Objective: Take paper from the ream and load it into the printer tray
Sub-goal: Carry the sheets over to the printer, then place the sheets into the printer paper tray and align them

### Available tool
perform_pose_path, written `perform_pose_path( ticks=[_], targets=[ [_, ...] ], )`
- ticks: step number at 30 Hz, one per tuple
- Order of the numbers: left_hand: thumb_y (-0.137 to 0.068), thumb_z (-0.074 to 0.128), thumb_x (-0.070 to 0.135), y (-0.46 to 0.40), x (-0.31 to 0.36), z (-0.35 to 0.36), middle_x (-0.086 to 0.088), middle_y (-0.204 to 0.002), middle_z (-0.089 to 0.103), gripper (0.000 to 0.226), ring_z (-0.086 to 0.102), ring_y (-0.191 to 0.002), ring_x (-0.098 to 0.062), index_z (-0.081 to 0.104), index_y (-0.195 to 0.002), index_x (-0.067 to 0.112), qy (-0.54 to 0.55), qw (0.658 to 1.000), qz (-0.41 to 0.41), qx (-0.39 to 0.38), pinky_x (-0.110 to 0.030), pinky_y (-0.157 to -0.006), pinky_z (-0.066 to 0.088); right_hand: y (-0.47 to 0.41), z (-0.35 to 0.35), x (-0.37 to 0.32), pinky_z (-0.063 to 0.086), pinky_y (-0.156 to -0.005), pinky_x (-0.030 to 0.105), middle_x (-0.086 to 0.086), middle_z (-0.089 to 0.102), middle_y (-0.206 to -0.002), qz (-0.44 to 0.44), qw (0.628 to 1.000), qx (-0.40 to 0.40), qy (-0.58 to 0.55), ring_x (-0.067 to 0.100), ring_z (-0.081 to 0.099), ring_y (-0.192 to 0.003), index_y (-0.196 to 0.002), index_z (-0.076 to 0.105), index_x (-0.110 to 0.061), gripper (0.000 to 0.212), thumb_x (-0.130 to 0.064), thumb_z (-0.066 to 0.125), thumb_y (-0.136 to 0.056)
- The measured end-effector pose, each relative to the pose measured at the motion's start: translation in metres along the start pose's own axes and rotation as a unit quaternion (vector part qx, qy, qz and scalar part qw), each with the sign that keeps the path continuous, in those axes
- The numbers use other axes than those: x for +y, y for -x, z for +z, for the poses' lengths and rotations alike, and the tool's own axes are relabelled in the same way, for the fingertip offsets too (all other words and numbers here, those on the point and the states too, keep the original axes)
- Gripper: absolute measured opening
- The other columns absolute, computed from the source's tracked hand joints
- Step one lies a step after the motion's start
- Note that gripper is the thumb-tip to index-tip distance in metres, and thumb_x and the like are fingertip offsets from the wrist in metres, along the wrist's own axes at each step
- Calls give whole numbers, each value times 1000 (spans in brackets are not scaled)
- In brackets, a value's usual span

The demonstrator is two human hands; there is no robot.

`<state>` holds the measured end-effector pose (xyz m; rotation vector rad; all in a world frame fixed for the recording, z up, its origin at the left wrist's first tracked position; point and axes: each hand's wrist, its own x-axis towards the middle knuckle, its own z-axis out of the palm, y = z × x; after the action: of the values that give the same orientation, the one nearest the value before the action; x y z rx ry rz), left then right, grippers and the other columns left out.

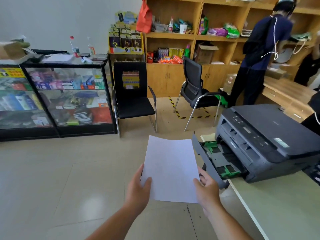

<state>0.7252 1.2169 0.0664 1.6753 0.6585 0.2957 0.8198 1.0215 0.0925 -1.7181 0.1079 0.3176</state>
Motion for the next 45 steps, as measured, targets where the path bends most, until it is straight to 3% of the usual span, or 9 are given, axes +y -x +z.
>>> perform_pose_path(
  ticks=[6,11,16,20,25,28,33,39,45],
  targets=[
    [-94,55,12,-74,26,28,28,-119,59,53,59,-110,-3,45,-141,34,-32,999,4,17,-31,-98,46,-83,4,-23,62,-79,28,-14,74,-112,11,1000,-16,-14,10,71,-102,-123,66,-34,56,5,45,-88],
    [-93,57,19,-130,37,47,26,-122,60,53,60,-112,-10,44,-141,39,-58,998,6,-10,-41,-101,48,-130,4,-31,61,-85,36,-12,75,-112,23,999,2,-27,12,70,-105,-121,68,-33,56,4,45,-86],
    [-95,55,13,-183,47,72,24,-124,60,51,59,-114,-8,46,-140,36,-48,997,14,-62,-38,-102,47,-165,1,-43,56,-61,18,-14,75,-102,46,996,61,-50,1,72,-85,-110,65,-36,52,7,44,-88],
    [-95,54,9,-227,53,92,31,-116,58,49,59,-107,2,48,-132,40,-54,992,34,-111,-30,-94,46,-191,2,-47,58,-62,21,-12,74,-102,56,990,115,-52,1,71,-85,-124,64,-25,53,8,44,-87],
    [-95,56,16,-293,58,109,24,-122,60,50,59,-117,-11,46,-141,33,-91,976,60,-188,-37,-102,46,-219,15,-52,55,-55,16,-12,75,-100,73,976,195,-70,-1,73,-76,-118,63,-29,53,10,43,-87],
    [-95,56,15,-330,70,114,44,-106,60,47,60,-107,-1,46,-132,41,-117,957,101,-246,-29,-92,45,-231,31,-54,57,-62,15,-10,74,-103,90,961,243,-92,0,70,-87,-118,64,-26,53,11,44,-87],
    [-93,59,17,-374,71,126,13,-124,62,49,57,-114,-12,48,-140,28,-154,929,136,-306,-32,-97,44,-241,52,-53,54,-61,13,-28,72,-81,109,929,335,-116,-8,69,-77,-89,69,-36,57,13,41,-86],
    [-93,60,21,-394,65,154,8,-126,63,50,60,-113,-16,47,-141,28,-168,893,146,-390,-39,-99,48,-237,58,-38,58,-87,35,-2,74,-108,124,890,413,-146,17,71,-101,-120,66,-18,48,10,46,-88],
    [-94,59,22,-381,60,189,5,-131,60,53,59,-115,-18,43,-144,27,-163,866,134,-453,-43,-102,48,-220,40,-26,58,-72,18,1,73,-115,153,860,464,-148,19,70,-105,-129,60,-25,48,5,49,-93]
  ],
)
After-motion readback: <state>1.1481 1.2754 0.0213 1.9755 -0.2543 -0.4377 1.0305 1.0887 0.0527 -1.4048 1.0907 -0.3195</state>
